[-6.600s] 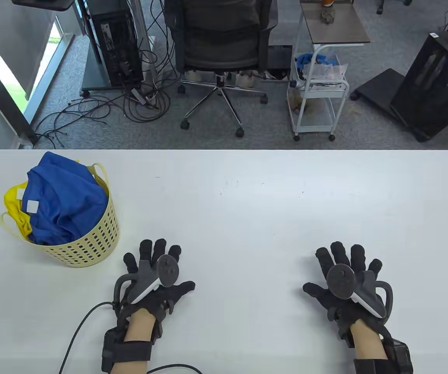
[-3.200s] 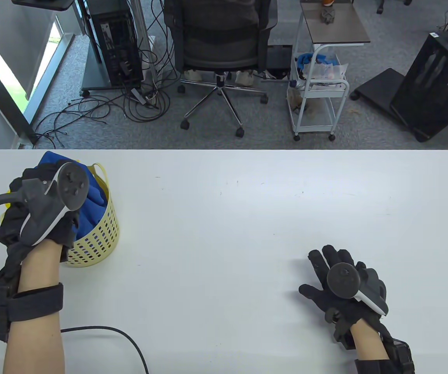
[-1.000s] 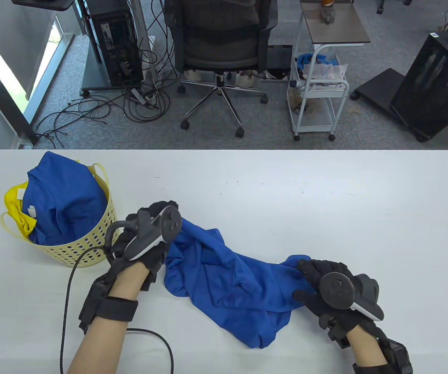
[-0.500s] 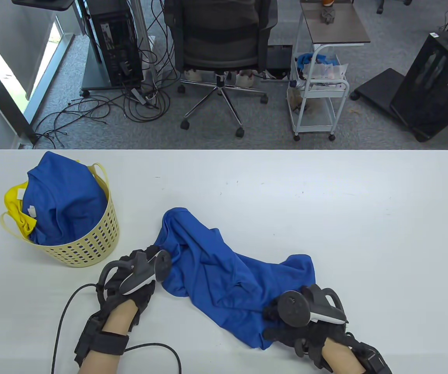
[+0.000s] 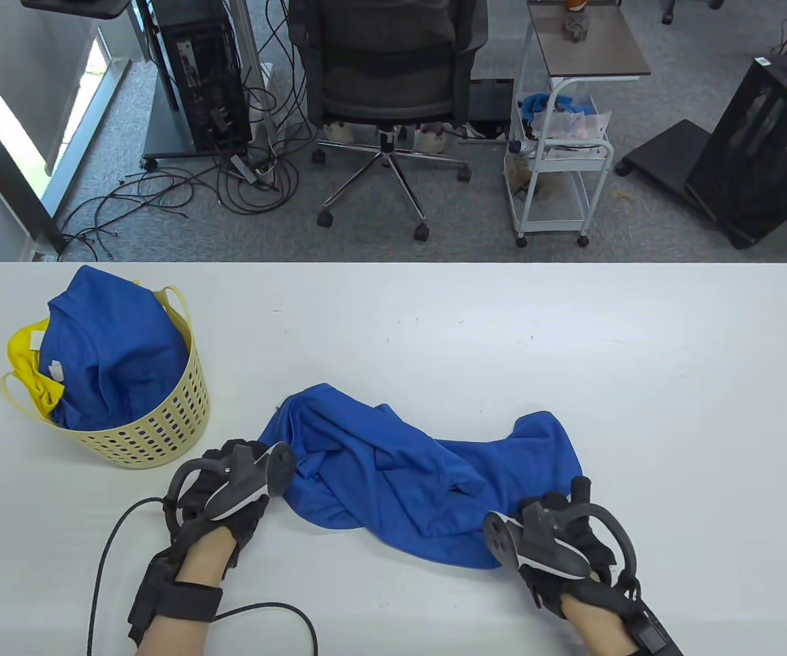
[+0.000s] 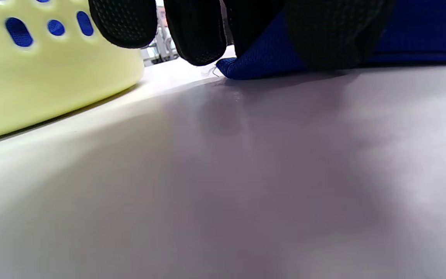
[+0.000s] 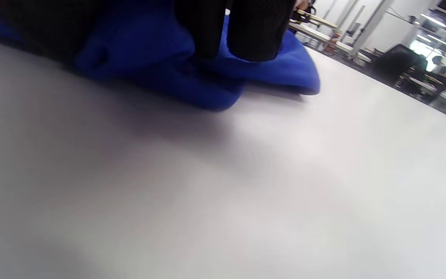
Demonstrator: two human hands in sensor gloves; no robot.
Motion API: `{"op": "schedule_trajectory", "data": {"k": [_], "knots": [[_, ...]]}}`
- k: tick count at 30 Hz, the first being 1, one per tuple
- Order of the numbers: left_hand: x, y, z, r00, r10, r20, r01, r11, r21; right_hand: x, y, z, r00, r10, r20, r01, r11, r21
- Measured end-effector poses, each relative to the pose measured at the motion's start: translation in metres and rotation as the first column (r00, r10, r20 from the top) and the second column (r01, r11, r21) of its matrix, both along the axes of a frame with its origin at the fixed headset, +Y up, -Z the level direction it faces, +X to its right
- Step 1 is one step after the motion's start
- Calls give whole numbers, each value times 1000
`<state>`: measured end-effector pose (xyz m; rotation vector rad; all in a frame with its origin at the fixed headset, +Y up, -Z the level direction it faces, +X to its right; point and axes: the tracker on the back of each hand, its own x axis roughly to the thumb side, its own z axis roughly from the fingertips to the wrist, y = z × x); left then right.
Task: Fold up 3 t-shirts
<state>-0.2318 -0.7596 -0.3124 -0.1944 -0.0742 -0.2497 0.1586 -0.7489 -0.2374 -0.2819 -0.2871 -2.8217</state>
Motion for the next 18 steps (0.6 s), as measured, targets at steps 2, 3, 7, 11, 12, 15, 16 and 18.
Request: {"op": "schedule_trajectory", "data": {"k": [2,3,7,11,12,15,16,18], "knots": [[-7,11,2,999,37,-7,-37,999,32,22,18,-1,995,-79,63,72,992,103],[-10,18,4,998,66,-11,-65,997,50,32,26,-1,988,-127,90,111,981,158],[-25,45,14,960,279,-15,-276,957,90,85,53,1,898,-379,222,248,855,455],[-26,38,15,962,273,-23,-272,962,36,110,30,-13,847,-369,383,206,892,402],[-25,35,15,965,261,-18,-260,965,36,111,24,-16,846,-356,398,205,905,374],[-22,28,12,979,199,-37,-198,980,15,108,11,-23,851,-283,443,160,942,294],[-24,29,12,981,188,-48,-186,982,32,107,11,-24,852,-274,446,157,947,282],[-30,31,13,979,193,-57,-189,980,67,106,13,-22,854,-291,431,172,940,294]]}}
